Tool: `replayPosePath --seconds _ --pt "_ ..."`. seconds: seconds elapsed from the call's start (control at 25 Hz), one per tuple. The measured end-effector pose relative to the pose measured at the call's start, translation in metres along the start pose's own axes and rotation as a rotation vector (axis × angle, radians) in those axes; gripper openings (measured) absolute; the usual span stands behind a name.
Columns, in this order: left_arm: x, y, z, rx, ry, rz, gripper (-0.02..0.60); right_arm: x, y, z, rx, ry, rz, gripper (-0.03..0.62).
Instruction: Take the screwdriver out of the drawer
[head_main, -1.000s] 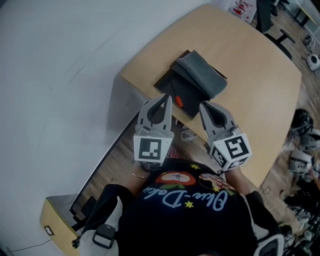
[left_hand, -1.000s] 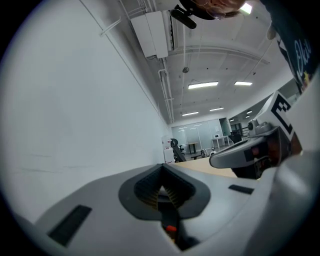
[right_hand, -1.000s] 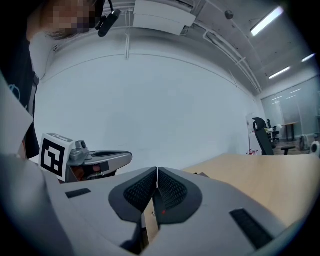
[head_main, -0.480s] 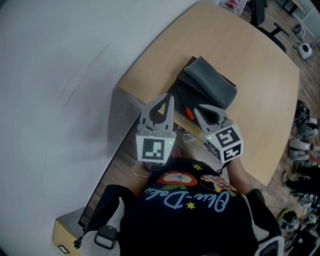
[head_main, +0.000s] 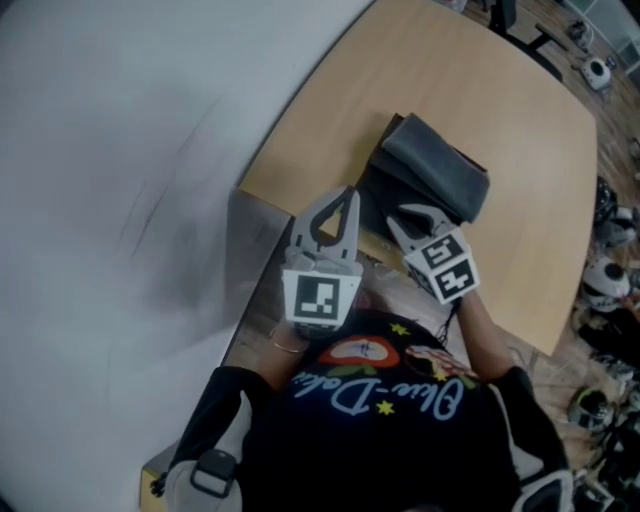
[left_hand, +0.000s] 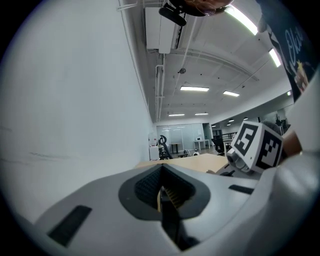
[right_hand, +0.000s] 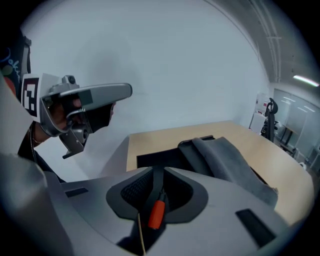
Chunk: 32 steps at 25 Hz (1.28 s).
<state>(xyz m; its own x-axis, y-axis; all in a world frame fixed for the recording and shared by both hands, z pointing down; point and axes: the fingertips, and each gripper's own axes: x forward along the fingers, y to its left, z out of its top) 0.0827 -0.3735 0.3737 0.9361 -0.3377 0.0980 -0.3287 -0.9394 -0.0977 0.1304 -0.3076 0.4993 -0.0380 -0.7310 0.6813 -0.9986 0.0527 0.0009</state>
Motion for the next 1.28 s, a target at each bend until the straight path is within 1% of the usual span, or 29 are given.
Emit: replayPosePath --seconds 0.08,0.24,0.48,0.64,0.84,0.96,1.12,1.28 --pt "0.002 0.003 -0.003 -0.008 -0.002 -0.023 0.0 0.012 0.002 -0.007 -0.006 0.058 0.008 0.054" --pt "0.009 0.01 -0.007 -0.017 -0.012 -0.057 0.0 0.033 0.001 -0.02 -0.025 0.158 0.014 0.061" --pt "0.015 0.023 -0.012 -0.051 -0.023 -0.07 0.0 0.056 -0.003 -0.038 -0.028 0.301 0.044 0.078" --pt "0.018 0.033 -0.016 -0.067 -0.023 -0.067 0.0 0.067 0.003 -0.042 -0.003 0.352 0.078 0.087" --pt "0.02 0.039 -0.012 -0.079 -0.037 -0.066 0.0 0.071 0.001 -0.05 0.013 0.411 0.068 0.087" --pt "0.021 0.043 -0.012 -0.083 -0.041 -0.064 0.0 0.073 -0.004 -0.058 -0.007 0.455 0.047 0.087" --pt "0.02 0.049 -0.01 -0.091 -0.047 -0.056 0.0 0.075 -0.005 -0.061 0.027 0.462 0.043 0.087" --pt "0.018 0.052 -0.011 -0.092 -0.044 -0.049 0.0 0.074 -0.004 -0.061 0.023 0.48 0.044 0.087"
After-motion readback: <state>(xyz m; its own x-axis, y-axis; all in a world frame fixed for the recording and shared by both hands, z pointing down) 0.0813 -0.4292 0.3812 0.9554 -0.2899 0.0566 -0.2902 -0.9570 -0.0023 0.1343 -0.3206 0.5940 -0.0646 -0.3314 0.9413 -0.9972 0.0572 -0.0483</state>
